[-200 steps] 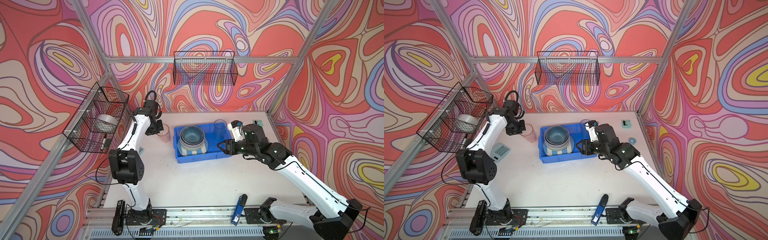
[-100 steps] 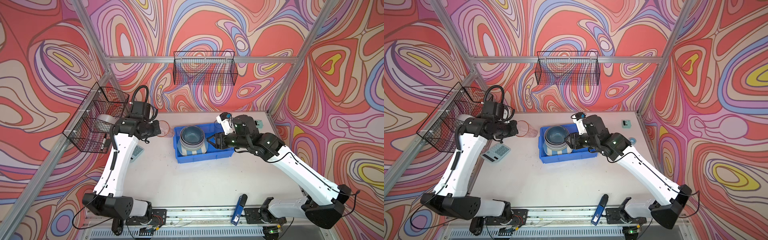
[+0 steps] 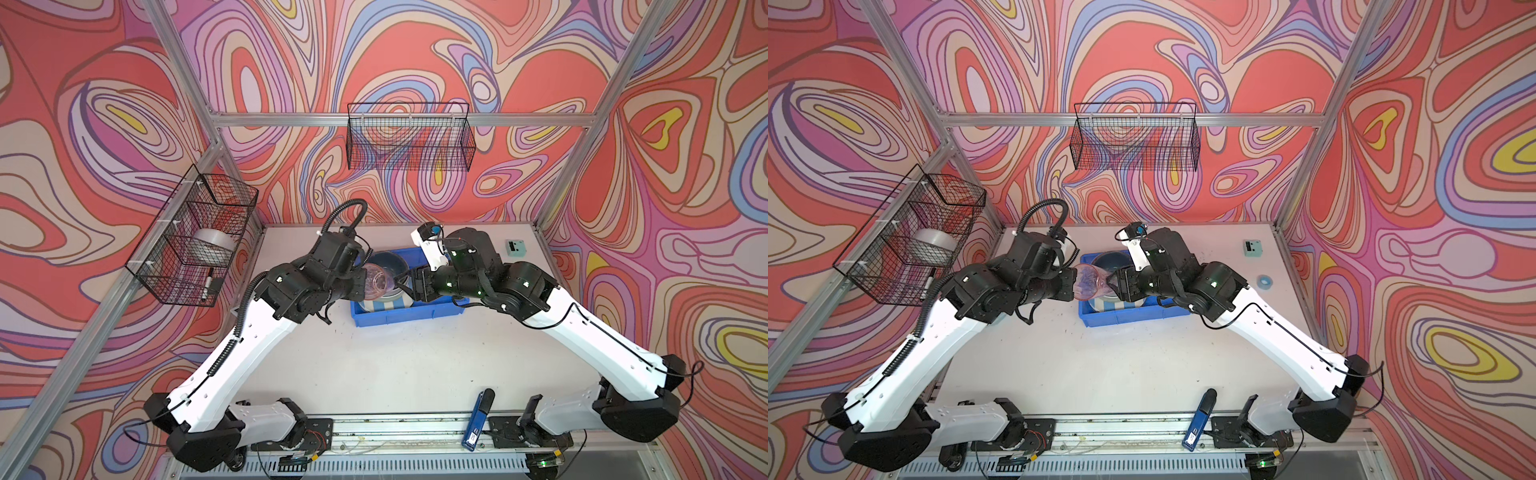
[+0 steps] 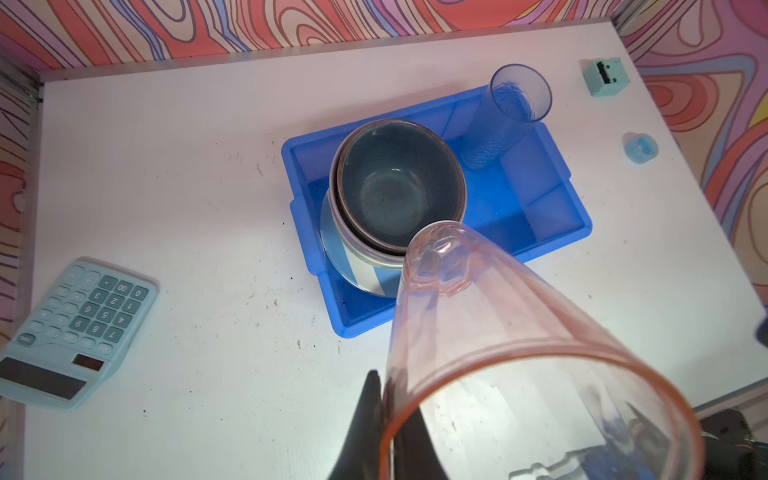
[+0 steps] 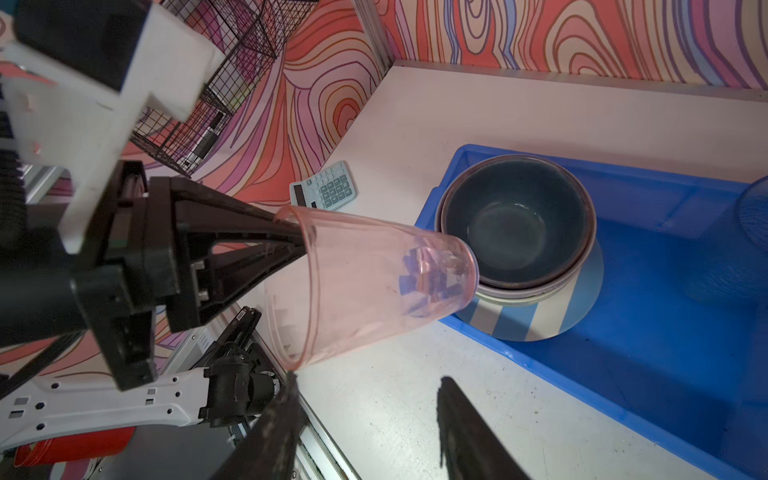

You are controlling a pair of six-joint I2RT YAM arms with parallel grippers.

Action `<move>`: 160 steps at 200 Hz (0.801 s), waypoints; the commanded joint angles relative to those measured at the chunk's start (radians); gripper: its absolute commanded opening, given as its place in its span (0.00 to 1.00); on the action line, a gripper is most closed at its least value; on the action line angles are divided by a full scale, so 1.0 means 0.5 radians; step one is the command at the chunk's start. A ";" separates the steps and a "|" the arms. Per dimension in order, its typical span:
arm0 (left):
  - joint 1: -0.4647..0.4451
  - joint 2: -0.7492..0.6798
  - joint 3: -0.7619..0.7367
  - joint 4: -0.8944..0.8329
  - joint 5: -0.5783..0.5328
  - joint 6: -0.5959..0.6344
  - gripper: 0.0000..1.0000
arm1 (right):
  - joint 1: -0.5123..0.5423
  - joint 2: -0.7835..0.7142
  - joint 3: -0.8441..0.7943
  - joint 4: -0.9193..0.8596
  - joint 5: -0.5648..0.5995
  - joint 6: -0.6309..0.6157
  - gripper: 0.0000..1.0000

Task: Place the mixed dishes into the plastic bin
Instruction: 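Carry the pink cup over the bin with left while right reaches toward it, then close the right gripper around the pink cup held by the left gripper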

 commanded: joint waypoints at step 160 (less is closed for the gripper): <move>-0.349 0.054 0.087 0.122 -0.365 -0.232 0.00 | 0.102 0.254 0.120 -0.028 0.443 0.201 0.43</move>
